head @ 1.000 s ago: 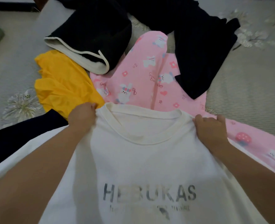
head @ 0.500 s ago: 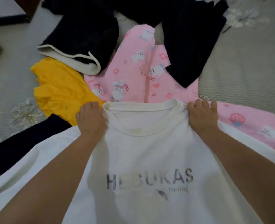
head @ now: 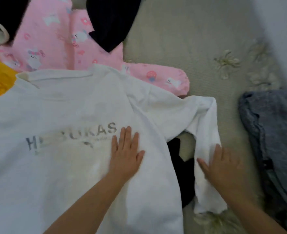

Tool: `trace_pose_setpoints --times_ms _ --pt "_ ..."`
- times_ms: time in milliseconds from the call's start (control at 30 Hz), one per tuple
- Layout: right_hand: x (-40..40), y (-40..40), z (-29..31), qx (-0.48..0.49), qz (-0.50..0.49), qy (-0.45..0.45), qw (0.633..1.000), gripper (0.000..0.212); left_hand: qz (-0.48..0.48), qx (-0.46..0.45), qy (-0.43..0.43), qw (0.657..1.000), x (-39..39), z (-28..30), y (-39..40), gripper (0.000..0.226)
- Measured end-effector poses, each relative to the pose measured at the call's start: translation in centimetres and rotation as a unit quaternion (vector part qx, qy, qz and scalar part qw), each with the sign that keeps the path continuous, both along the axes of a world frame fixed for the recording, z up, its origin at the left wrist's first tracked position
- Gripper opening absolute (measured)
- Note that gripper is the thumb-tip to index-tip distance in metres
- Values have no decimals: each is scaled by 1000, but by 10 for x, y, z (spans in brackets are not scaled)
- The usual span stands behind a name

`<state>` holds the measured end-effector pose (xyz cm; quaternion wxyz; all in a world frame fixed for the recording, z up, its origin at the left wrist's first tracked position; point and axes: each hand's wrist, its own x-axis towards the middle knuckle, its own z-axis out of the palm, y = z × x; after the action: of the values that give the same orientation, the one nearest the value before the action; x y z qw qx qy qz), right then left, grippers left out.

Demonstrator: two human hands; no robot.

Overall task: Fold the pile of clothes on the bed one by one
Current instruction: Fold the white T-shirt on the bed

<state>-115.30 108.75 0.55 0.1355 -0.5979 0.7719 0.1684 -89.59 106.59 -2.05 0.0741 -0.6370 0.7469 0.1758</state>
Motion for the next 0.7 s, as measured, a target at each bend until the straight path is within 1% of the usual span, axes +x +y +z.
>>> trace_pose_setpoints --times_ms 33,67,100,133,167,233,300,400,467,533,600,700 --pt "-2 9 -5 62 -33 19 997 77 2 27 -8 1000 -5 -5 11 58" --pt "-10 15 -10 67 -44 32 996 61 7 41 -8 999 -12 -10 19 61" --pt "-17 19 -15 52 -54 14 997 46 12 40 -5 999 -17 -14 23 63" --pt "-23 19 -18 25 -79 -24 996 35 18 46 2 999 -21 -16 23 67" --pt "-27 17 -18 -5 -113 -73 991 27 29 53 -2 998 -23 -18 23 71" --pt "-41 9 -13 -66 -173 -142 972 20 33 80 -33 996 -20 -25 25 68" --pt "-63 -5 -2 -124 -221 -147 956 22 40 97 -49 993 -19 -26 29 64" --pt "-108 -34 14 -159 -236 -56 957 29 41 130 -73 988 -26 -18 36 61" --pt "-127 -53 18 -138 -220 -2 966 28 36 143 -85 985 -32 -13 43 59" --pt "-126 -63 15 -93 -191 27 977 30 35 135 -84 987 -35 -7 51 57" --pt "-115 -66 9 -44 -174 0 984 40 28 108 -56 992 -38 -4 58 56" --pt "-107 -55 -3 -5 -202 -27 979 51 -18 56 14 998 -48 -1 59 60"
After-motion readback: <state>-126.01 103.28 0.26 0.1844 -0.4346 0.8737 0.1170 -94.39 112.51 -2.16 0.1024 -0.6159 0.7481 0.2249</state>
